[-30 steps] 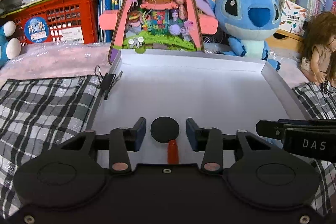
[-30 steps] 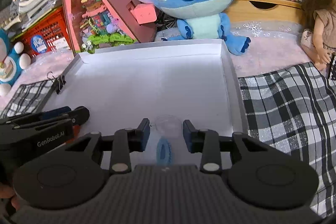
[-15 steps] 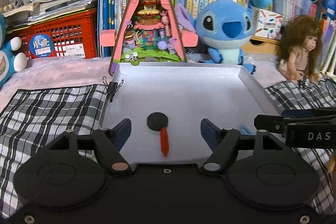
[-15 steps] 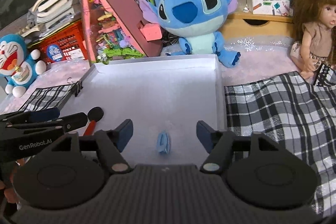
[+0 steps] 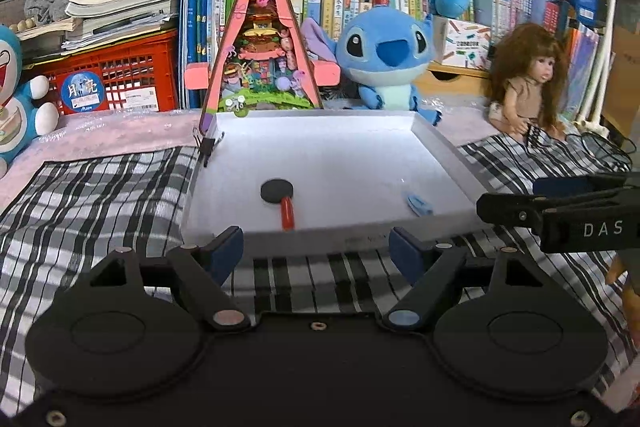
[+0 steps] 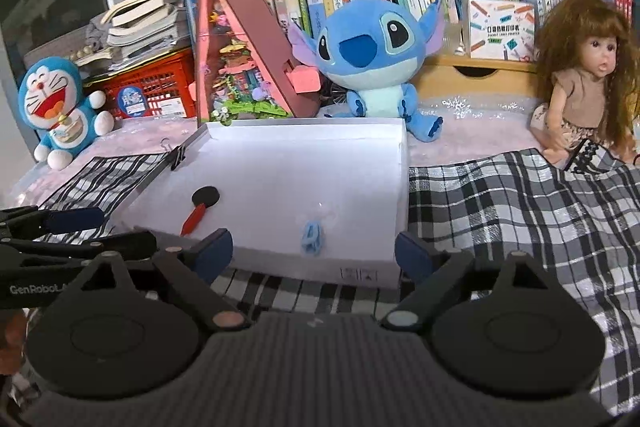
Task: Organize rigid objects
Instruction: 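Open both grippers to release the disc and cup into the box, then move both grippers back to the remaining items on the bed, then grasp another black disc with the left gripper while the right grasps a brown ball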
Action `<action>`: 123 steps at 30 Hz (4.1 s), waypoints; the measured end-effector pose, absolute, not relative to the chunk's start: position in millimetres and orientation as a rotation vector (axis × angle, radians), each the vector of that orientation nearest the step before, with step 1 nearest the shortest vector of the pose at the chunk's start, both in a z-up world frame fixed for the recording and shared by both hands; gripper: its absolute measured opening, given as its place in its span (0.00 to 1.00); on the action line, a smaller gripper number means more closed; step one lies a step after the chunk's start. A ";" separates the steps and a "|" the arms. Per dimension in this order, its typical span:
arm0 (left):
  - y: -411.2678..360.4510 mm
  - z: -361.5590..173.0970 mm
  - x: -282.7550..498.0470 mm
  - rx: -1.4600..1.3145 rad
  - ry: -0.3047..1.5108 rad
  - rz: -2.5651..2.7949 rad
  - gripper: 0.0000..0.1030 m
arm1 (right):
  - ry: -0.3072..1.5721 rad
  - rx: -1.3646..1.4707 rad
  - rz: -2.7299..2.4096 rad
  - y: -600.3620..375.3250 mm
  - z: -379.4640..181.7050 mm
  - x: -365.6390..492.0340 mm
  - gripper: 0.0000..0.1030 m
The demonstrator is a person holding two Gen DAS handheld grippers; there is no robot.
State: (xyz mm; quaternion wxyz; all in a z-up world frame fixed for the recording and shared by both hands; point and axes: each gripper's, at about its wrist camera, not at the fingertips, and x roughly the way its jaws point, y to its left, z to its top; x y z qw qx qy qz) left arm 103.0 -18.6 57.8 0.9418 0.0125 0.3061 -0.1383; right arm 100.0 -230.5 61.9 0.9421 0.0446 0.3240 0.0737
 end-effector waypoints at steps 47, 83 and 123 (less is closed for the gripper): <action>1.1 -4.1 -4.4 -0.004 0.547 -0.135 0.78 | 0.600 -0.054 0.039 -235.6 15.4 -20.8 1.00; -13.7 -5.5 -19.0 0.050 0.508 -0.200 0.45 | 0.599 -0.016 0.098 -240.0 -3.5 -28.8 0.88; -16.8 -14.8 -6.0 0.046 0.531 -0.187 0.28 | 0.581 0.016 0.076 -245.0 4.9 -37.2 0.23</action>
